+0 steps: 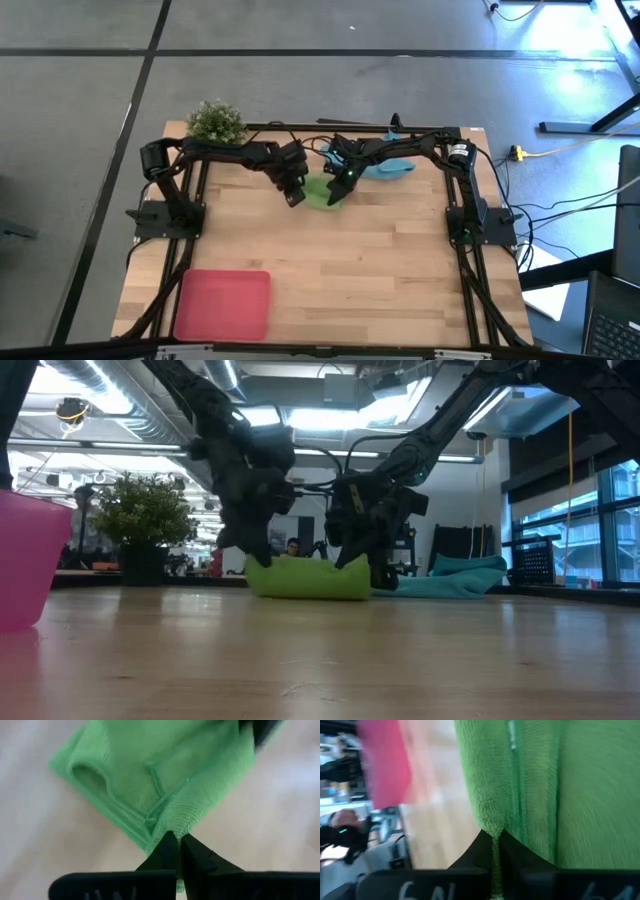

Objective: Roll microfiber towels into tight, uniform cylinder then place into a basket
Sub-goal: Roll the microfiber green towel

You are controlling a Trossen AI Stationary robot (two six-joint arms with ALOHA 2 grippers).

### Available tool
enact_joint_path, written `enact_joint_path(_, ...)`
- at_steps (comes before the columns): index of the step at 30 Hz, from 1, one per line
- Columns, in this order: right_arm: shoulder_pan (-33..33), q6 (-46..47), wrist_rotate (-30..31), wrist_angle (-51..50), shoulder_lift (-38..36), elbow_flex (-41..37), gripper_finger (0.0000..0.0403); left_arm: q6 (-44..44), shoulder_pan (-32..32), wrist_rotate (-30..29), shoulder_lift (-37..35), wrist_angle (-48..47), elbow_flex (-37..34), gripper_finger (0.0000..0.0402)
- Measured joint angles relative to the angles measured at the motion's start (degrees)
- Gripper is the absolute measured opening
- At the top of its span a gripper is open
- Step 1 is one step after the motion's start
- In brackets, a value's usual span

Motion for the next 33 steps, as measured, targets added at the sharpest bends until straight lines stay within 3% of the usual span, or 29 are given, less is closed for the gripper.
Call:
enact_joint_path(6, 1.0, 1.0, -7.9, -0.6, 0.0, 0.0, 0.0013, 1.0, -1.9, 8.1, -0.1, -4.9, 0.1, 0.0)
enact_joint_path(16, 2.3, 8.9, -3.7, -2.4, 0.0, 0.0, 0.0013, -4.4, -5.3, 9.5, -0.1, -5.2, 0.1, 0.0)
enact_joint_path(22, 3.7, 8.2, -9.0, -5.8, 0.0, 0.1, 0.0013, -7.0, -8.0, 13.8, -0.1, -5.2, 0.1, 0.0)
enact_joint_path(24, 4.4, 7.8, -8.2, -6.4, 0.0, 0.1, 0.0013, -7.2, -8.7, 13.3, -0.1, -4.9, 0.1, 0.0)
enact_joint_path(28, 5.0, 11.3, -1.4, -6.5, 0.0, 0.1, 0.0013, -9.0, -9.8, 6.8, 0.0, -3.9, 0.0, 0.0)
enact_joint_path(33, 5.3, 13.4, 1.6, -6.7, 0.0, 0.1, 0.0013, -9.1, -10.1, 4.8, 0.0, -3.0, 0.0, 0.0)
